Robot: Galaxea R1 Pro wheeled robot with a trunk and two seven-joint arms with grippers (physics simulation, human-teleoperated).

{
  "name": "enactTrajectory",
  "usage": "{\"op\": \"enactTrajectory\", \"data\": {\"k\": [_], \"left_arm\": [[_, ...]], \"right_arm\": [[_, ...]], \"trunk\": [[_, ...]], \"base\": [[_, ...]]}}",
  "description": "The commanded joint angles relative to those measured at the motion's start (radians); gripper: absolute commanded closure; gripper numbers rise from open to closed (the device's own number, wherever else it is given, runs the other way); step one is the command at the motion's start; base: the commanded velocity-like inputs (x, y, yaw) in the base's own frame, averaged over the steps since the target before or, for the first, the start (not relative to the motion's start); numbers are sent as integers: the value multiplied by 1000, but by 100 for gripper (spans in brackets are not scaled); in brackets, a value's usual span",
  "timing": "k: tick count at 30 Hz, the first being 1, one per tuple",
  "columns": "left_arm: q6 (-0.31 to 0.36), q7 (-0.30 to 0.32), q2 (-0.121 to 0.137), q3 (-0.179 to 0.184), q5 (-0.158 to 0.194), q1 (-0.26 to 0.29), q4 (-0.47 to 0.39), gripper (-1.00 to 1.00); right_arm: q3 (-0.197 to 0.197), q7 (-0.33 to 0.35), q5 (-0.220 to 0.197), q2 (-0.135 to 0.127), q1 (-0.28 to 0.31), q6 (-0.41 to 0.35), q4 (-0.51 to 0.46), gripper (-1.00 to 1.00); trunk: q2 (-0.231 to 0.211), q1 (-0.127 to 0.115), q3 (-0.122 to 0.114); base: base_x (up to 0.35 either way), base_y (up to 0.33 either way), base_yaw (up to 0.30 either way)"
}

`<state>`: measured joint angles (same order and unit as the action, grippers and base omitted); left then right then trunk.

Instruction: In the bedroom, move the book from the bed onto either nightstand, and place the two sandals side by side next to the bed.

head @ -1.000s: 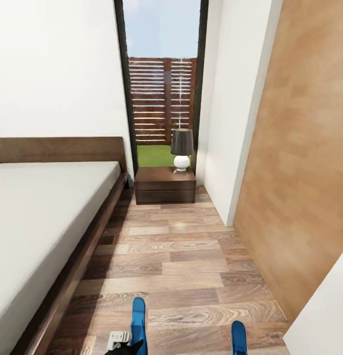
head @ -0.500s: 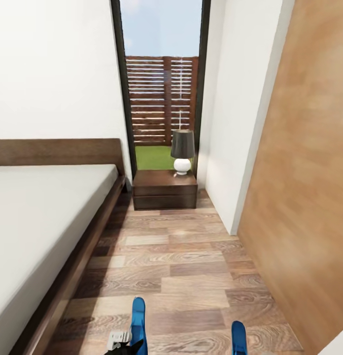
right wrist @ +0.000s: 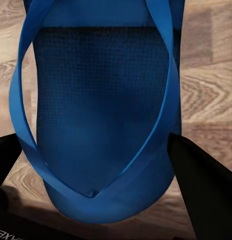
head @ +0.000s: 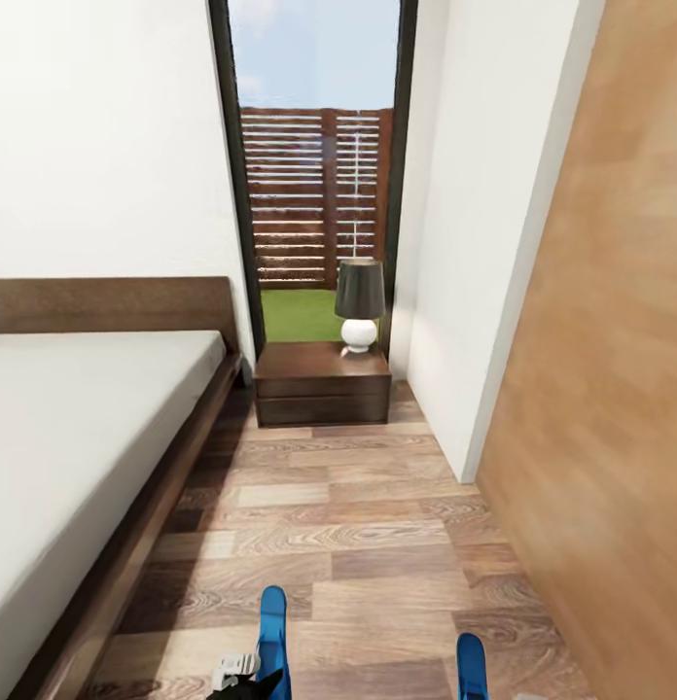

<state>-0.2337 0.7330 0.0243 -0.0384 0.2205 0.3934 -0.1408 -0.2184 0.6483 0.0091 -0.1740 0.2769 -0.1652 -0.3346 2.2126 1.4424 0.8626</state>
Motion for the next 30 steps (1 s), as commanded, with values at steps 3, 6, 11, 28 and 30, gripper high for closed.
{"op": "enactTrajectory", "data": {"k": [3,6,11,28,30], "left_arm": [[-3,5,0,-5,0,0,1,100],[-3,5,0,-5,0,1,1,100],[-3,4,0,-5,0,0,1,100],[-3,4,0,-5,0,1,1,100],[-3,4,0,-5,0,1,1,100]], "right_arm": [[-9,6,0,1,1,-10,-1,100],[-9,6,0,1,1,-10,-1,100],[-9,7,0,1,1,-10,-1,100],[-8,6,0,1,1,-9,-1,100],[-8,6,0,1,1,-10,-1,100]], "trunk": [[0,0,1],[0,0,1],[0,0,1],[0,0,1],[0,0,1]], "base": [[328,-1,0],[328,0,0],[328,0,0],[326,-13,0],[309,-106,0]]}}
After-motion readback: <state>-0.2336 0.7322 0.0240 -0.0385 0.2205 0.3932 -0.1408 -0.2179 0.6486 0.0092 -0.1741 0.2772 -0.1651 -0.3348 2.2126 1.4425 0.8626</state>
